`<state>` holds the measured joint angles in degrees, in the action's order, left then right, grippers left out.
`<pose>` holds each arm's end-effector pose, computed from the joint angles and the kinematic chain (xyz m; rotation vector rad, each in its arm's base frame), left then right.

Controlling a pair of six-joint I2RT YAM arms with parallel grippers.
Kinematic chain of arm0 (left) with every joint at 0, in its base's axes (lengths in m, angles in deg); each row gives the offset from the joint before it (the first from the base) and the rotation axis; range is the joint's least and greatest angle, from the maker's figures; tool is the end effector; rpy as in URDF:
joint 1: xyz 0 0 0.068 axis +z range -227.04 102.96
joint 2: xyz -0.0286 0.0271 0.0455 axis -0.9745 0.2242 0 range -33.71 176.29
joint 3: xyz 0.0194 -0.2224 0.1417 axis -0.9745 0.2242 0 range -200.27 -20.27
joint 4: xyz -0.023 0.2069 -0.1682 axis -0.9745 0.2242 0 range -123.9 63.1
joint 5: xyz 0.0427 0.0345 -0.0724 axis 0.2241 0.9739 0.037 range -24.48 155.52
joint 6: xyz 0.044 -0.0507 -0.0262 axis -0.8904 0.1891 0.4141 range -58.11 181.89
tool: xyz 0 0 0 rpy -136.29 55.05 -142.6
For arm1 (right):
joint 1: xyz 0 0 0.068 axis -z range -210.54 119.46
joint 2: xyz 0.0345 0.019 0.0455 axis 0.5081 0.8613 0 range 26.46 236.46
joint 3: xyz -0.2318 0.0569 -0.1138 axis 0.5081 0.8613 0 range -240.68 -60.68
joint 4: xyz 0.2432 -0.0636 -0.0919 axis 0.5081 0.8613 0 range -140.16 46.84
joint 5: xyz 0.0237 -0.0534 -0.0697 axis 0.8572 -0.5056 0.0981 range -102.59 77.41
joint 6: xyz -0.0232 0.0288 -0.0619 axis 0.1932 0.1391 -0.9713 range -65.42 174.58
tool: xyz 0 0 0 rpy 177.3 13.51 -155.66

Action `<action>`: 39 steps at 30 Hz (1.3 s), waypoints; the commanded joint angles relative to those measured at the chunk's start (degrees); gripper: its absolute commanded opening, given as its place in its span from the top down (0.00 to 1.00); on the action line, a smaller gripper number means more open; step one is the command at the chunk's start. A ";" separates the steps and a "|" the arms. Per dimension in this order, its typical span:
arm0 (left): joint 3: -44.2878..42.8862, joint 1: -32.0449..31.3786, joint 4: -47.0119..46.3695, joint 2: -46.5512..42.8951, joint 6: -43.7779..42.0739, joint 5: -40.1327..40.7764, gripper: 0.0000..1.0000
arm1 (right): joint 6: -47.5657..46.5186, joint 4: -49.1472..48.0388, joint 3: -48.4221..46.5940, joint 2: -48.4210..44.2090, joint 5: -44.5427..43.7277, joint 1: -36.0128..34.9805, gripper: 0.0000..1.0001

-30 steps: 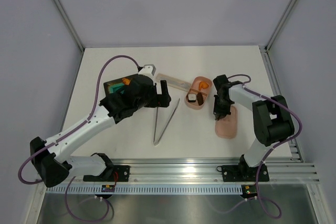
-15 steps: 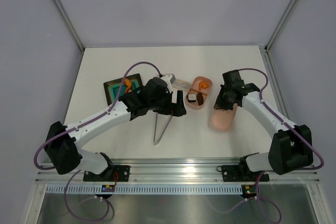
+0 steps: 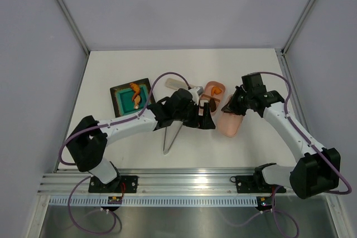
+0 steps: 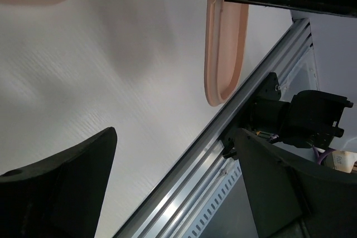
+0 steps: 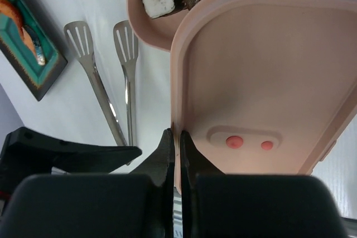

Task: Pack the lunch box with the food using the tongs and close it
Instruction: Pick up the box lid from the center of the board.

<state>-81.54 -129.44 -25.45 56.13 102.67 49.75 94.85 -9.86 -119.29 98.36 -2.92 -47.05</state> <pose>0.2153 -0.3059 0.2221 0.4178 2.4293 -1.1244 0.2639 0.0887 0.2498 0.4638 2.5554 0.5993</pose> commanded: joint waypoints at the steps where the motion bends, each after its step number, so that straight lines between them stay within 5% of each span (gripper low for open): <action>1: -2.00 -0.51 -6.86 1.47 0.89 -3.22 0.12 | 1.21 -1.27 -2.38 -1.85 4.56 -0.36 1.00; 18: -5.79 -2.53 -12.22 7.01 3.78 -5.15 0.38 | 1.39 -0.30 -3.97 -3.08 7.03 -0.28 1.00; 26: -5.34 -2.44 -12.67 6.22 4.23 -3.83 0.67 | 1.74 -1.62 -2.21 -2.90 7.99 -0.27 1.00; 30: -5.17 -2.44 -13.19 6.22 4.49 -4.79 0.97 | 2.44 -2.85 -0.90 -3.08 8.87 -0.36 1.00; 32: -4.99 -2.44 -13.02 5.87 4.32 -4.71 1.00 | 2.44 -3.11 -0.63 -3.08 9.05 -0.27 1.00; 33: -4.99 -2.44 -12.32 5.52 3.97 -3.93 1.00 | 2.36 -2.94 -0.63 -3.08 8.96 -0.36 0.95; 34: -4.91 -2.44 -11.62 4.47 3.53 -3.13 1.00 | 2.27 -2.50 -0.80 -3.17 8.79 -0.36 0.59; 35: -4.91 -2.44 -10.57 3.94 2.13 -2.26 1.00 | 2.18 -2.33 -0.89 -3.34 8.61 -0.36 0.41; 37: -5.61 -2.44 -6.19 2.71 0.19 1.07 1.00 | 2.09 -1.36 -1.42 -4.13 7.21 -0.27 0.21; 39: -6.66 -2.44 -1.08 0.60 -3.58 3.89 1.00 | 1.83 0.30 -2.65 -4.48 6.33 -0.28 0.13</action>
<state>-85.13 -131.61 -29.63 62.23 104.68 48.74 96.88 -11.00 -120.10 96.00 4.01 -47.09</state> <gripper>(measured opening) 0.090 0.851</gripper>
